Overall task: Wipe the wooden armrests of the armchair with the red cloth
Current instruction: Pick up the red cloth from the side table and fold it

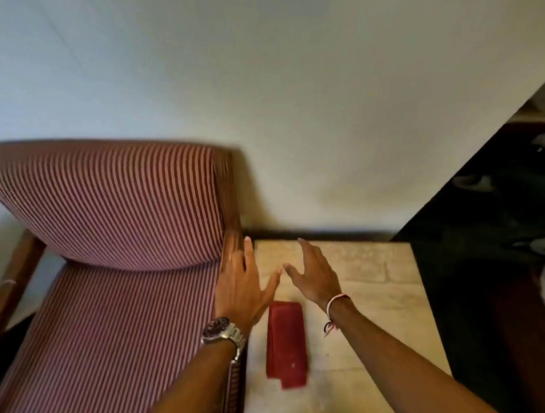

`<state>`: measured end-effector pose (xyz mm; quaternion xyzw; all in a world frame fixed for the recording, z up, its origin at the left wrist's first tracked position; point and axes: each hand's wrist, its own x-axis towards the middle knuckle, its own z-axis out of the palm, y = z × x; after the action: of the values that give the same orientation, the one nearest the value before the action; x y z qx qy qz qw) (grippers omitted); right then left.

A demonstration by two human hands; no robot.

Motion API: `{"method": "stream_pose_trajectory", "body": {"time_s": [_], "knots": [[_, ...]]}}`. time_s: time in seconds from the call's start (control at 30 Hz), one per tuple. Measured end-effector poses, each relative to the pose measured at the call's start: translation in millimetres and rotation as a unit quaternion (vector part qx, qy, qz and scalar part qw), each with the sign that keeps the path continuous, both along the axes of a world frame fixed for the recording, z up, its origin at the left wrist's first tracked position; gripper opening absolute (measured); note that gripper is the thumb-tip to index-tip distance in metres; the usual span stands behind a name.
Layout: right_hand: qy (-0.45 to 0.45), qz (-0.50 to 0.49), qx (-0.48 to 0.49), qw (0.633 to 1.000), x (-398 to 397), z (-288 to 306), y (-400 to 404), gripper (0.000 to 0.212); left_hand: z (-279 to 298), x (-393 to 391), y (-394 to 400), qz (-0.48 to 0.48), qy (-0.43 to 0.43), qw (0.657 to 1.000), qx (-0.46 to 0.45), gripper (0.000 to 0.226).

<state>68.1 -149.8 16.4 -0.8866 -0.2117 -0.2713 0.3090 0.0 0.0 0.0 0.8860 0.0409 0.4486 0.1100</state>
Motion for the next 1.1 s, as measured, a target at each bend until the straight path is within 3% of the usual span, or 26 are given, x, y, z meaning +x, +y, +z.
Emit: {"method": "stream_pose_trajectory", "body": {"time_s": [0.2,0.33,0.43,0.6,0.73,0.83,1.1], "knots": [[0.072,-0.005,0.093,0.993,11.1,8.7,-15.6,0.063,-16.2,4.3,-38.5,-0.03,0.056,0.994,-0.085,0.086],[0.066,0.004,0.168,0.984,12.0,30.5,-19.3,0.061,-4.5,8.6,-50.6,-0.063,0.106,0.979,-0.161,0.082],[0.039,0.016,0.213,0.976,4.0,46.4,-14.6,0.06,6.5,6.2,-53.6,-0.089,0.095,0.963,-0.237,0.082],[-0.047,0.018,0.279,0.959,-17.1,58.0,-7.2,0.04,22.8,-3.9,-59.6,-0.103,0.006,0.952,-0.288,0.059],[-0.041,0.024,0.302,0.952,-28.3,70.8,-14.9,0.024,37.3,-12.3,-61.0,-0.151,-0.039,0.943,-0.293,0.041],[-0.014,0.023,0.322,0.946,-34.1,69.5,-24.9,0.017,39.5,-19.7,-67.9,-0.175,-0.028,0.942,-0.285,0.041],[-0.021,0.054,0.369,0.928,-77.3,72.3,-68.2,0.02,38.3,-63.7,-89.9,-0.23,-0.082,0.94,-0.237,0.045]]}}
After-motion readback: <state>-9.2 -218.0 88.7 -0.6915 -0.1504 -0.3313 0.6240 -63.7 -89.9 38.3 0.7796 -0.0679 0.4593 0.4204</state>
